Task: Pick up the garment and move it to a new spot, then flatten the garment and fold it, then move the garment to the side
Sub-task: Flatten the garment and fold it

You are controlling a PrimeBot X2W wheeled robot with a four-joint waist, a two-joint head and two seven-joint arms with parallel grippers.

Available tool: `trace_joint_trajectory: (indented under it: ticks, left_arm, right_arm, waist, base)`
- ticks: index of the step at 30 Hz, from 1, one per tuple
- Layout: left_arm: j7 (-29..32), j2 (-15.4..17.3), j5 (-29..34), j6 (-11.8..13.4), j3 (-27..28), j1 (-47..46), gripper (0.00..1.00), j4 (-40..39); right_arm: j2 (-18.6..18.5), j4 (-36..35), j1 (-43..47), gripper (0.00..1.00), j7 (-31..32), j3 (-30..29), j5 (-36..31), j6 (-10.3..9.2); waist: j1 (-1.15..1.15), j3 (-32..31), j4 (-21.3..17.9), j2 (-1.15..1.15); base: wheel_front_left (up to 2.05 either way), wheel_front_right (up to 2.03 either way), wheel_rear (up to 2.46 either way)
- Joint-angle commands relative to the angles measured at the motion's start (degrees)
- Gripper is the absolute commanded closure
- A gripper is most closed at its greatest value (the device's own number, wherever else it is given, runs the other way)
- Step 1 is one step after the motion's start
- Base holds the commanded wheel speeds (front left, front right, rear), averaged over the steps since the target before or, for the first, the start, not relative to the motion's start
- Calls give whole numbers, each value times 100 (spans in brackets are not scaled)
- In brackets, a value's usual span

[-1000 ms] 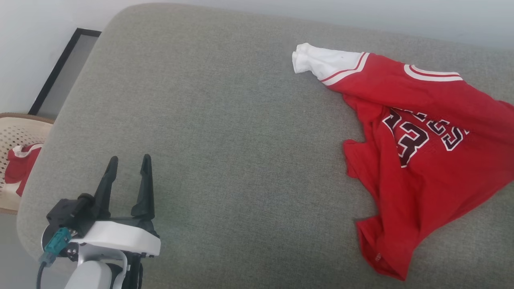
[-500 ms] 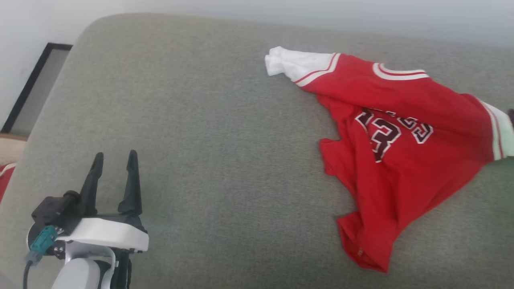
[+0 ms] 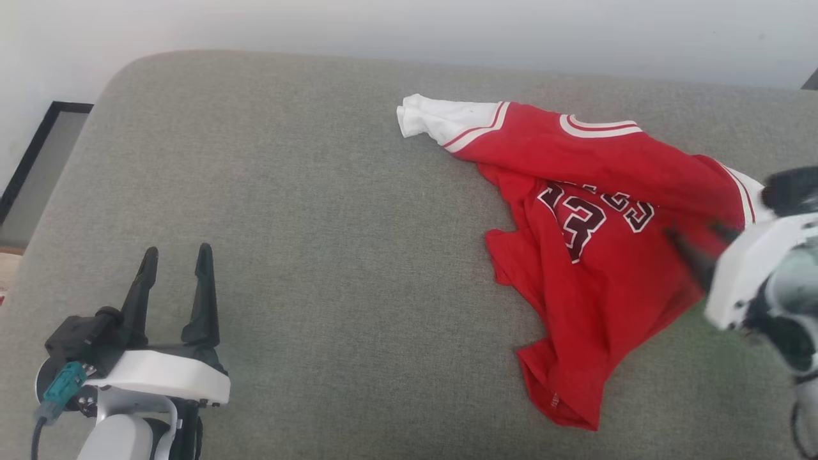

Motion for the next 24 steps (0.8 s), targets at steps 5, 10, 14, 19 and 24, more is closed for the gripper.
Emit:
trace_joint_trajectory:
  ticks: [5, 10, 14, 19, 24]
  left_arm:
    - [9, -20, -14, -48, -62, -45, 0, 34]
    - [2, -83, -26, -95, -167, -168, 0, 169]
    - [-7, -143, -33, -152, -227, -270, 0, 318]
    - [-22, -232, -72, -193, -230, -308, 0, 499]
    - [-33, -259, -52, -248, -174, -260, 0, 646]
  right_arm:
    - [172, -214, 240, 0, 474, 280, 13, -4]
    - [281, -4, 324, 0, 919, 443, -230, -4]
    - [351, 339, 338, 0, 1149, 597, -452, -4]
    - [488, 993, 390, 0, 1273, 840, -557, -2]
    - [468, 1410, 368, 100, 1149, 1184, -582, -1]
  waist:
    - [0, -42, 141, 0]
    - [0, -59, 379, 0]
    - [0, -105, 552, 0]
    - [0, -189, 690, 0]
    - [0, -291, 721, 0]
  base:
    - [0, 0, 0]
    - [0, 0, 0]
    - [0, 0, 0]
    - [0, 0, 0]
    - [0, 0, 0]
